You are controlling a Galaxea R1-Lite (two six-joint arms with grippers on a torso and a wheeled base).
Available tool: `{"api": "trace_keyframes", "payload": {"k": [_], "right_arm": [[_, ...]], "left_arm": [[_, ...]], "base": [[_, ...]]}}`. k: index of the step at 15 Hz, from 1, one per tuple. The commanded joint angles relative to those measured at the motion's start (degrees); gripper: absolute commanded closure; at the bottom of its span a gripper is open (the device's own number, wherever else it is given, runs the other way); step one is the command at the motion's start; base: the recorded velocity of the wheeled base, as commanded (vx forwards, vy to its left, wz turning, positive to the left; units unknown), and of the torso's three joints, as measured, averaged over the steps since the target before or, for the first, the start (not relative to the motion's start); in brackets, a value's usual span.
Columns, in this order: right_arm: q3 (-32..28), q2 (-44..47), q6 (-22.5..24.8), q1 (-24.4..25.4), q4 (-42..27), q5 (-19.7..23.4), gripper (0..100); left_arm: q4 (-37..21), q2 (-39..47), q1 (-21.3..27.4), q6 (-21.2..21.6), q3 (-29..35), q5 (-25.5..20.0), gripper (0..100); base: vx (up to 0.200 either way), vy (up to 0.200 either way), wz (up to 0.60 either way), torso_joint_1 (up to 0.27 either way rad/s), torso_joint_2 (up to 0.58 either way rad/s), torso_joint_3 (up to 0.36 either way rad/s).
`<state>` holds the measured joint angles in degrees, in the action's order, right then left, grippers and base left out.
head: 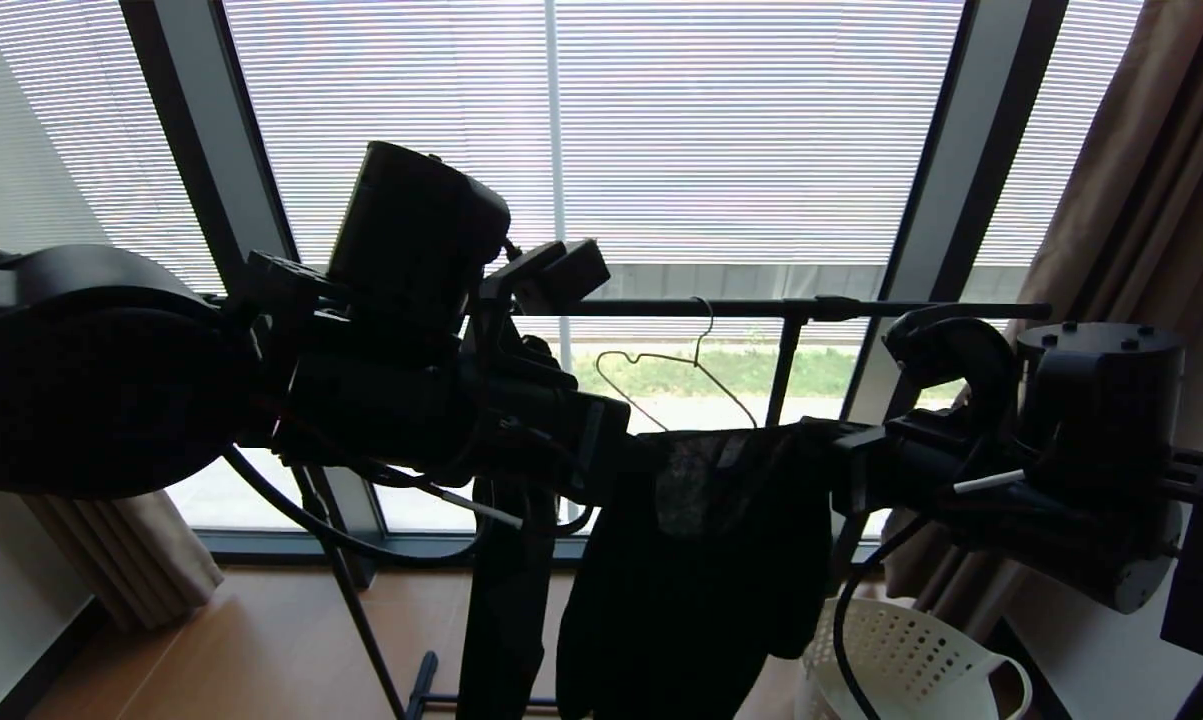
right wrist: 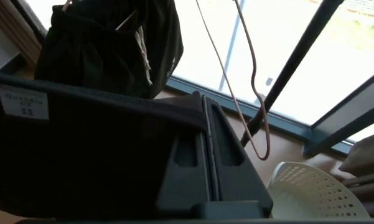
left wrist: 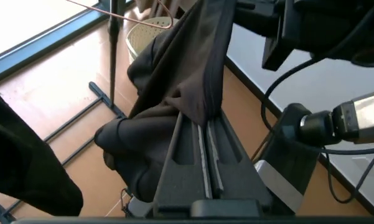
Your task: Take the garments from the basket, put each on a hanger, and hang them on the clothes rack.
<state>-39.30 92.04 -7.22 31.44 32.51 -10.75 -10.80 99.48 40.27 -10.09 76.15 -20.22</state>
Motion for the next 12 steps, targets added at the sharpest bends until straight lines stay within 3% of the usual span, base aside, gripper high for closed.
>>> {"api": "trace_keyframes", "payload": {"k": [1,3,7,12], "right_arm": [[1.1,-3.5,-0.2,-2.0,-0.3,0.0,100],[2.1,-5.1,-0.7,-2.8,-0.3,0.0,100],[3.8,-8.3,-0.3,-11.0,-0.7,0.2,100],[3.6,-7.8,5.6,-18.4,-0.7,0.4,100]], "left_arm": [[-0.1,0.2,0.4,-0.1,-1.2,0.1,0],[-0.1,0.2,0.3,0.0,-1.5,0.3,0],[0.6,0.4,0.0,0.2,-2.1,2.6,0],[6.1,6.0,0.4,0.3,-2.5,9.7,0]], "base": [[0.0,0.0,0.0,0.0,0.0,0.0],[0.0,0.0,0.0,0.0,0.0,0.0],[0.0,0.0,0.0,0.0,0.0,0.0],[0.0,0.0,0.0,0.0,0.0,0.0]]}}
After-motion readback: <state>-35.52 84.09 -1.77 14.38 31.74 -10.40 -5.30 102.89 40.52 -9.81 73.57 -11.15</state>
